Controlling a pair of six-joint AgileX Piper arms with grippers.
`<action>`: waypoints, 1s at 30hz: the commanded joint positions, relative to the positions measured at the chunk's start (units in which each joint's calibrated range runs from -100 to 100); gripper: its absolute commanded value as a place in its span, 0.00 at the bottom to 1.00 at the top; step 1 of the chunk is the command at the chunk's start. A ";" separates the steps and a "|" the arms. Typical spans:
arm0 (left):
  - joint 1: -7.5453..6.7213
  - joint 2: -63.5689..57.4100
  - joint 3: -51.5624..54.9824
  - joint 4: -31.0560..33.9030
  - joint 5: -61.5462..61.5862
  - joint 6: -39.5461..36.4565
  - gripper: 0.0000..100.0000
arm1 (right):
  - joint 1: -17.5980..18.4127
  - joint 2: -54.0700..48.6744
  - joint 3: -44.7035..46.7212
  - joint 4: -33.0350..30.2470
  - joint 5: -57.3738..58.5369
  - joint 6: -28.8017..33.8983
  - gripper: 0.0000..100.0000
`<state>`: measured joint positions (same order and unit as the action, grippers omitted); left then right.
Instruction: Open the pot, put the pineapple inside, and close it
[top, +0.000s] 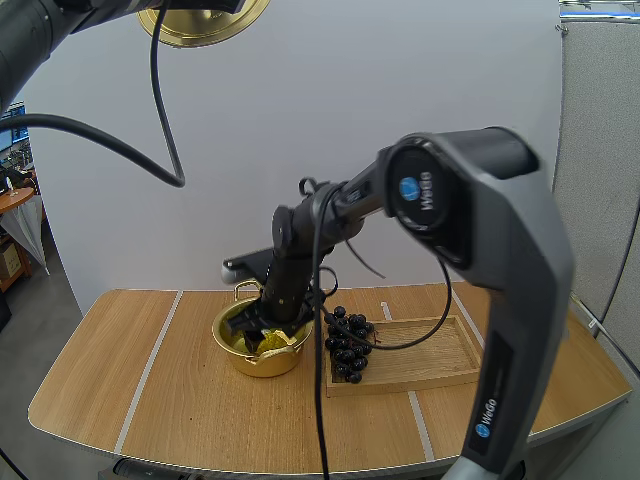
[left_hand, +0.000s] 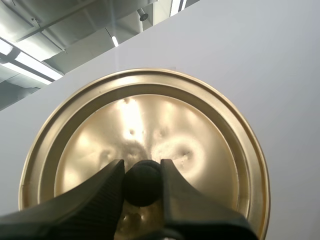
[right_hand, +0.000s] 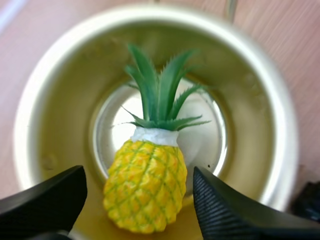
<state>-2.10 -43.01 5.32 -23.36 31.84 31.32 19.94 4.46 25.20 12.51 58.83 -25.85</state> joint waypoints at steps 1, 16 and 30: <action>-0.12 -0.26 -0.56 -0.70 -1.32 -0.24 0.01 | -0.14 -9.29 0.01 -0.77 3.19 0.08 1.00; -0.12 -0.26 -0.56 -0.70 -1.32 -0.24 0.01 | -0.14 -36.28 3.36 -0.29 17.03 0.08 1.00; -0.12 -0.26 -0.56 -0.70 -1.32 -0.24 0.01 | -0.14 -66.42 20.85 -0.29 23.82 0.08 1.00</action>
<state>-2.10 -43.01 5.32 -23.36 31.84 31.32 19.94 -54.35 42.51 12.40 78.93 -25.85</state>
